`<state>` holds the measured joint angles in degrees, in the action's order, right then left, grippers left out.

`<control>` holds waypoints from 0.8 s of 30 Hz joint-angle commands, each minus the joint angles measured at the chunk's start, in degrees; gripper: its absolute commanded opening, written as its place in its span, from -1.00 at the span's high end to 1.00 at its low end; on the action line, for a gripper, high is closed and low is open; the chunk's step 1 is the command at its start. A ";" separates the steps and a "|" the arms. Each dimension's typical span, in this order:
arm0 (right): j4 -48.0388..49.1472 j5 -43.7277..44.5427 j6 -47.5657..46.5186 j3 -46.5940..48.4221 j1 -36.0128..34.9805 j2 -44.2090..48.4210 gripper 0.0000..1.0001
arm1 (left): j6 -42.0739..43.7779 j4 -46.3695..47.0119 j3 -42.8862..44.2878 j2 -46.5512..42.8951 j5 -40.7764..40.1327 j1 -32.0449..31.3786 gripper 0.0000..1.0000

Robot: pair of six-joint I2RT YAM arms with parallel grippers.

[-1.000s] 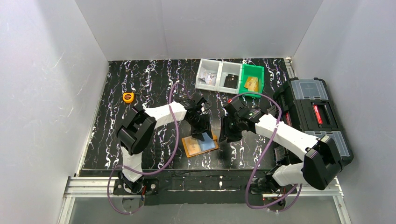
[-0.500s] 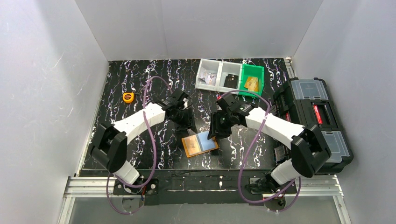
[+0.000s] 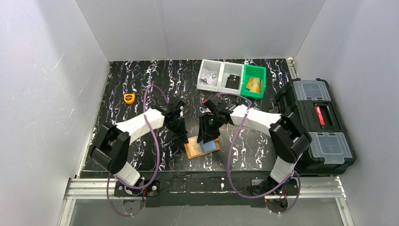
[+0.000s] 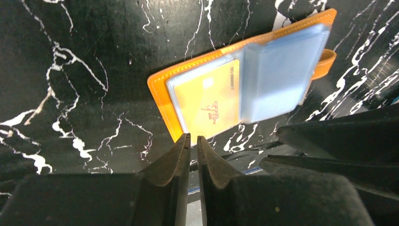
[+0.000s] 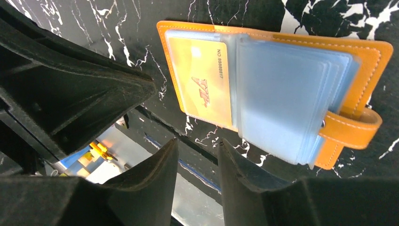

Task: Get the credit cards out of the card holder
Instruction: Remove the credit card from the card holder.

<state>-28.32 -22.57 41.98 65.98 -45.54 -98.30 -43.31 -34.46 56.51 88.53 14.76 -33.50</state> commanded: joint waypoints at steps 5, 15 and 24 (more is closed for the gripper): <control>3.13 -1.69 0.84 2.05 -0.78 -3.99 0.15 | 0.56 1.93 -1.39 4.36 0.71 0.19 0.90; 5.95 -1.87 1.09 -0.74 -0.87 -6.74 0.17 | 0.30 3.81 -2.22 6.86 1.29 0.19 0.95; 8.75 -1.30 2.20 -4.14 -0.88 -7.55 0.19 | 0.62 3.64 -1.24 9.80 0.99 0.17 0.98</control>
<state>-22.04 -23.35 43.44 63.29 -46.17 -105.51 -43.27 -29.95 54.74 96.47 16.36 -33.43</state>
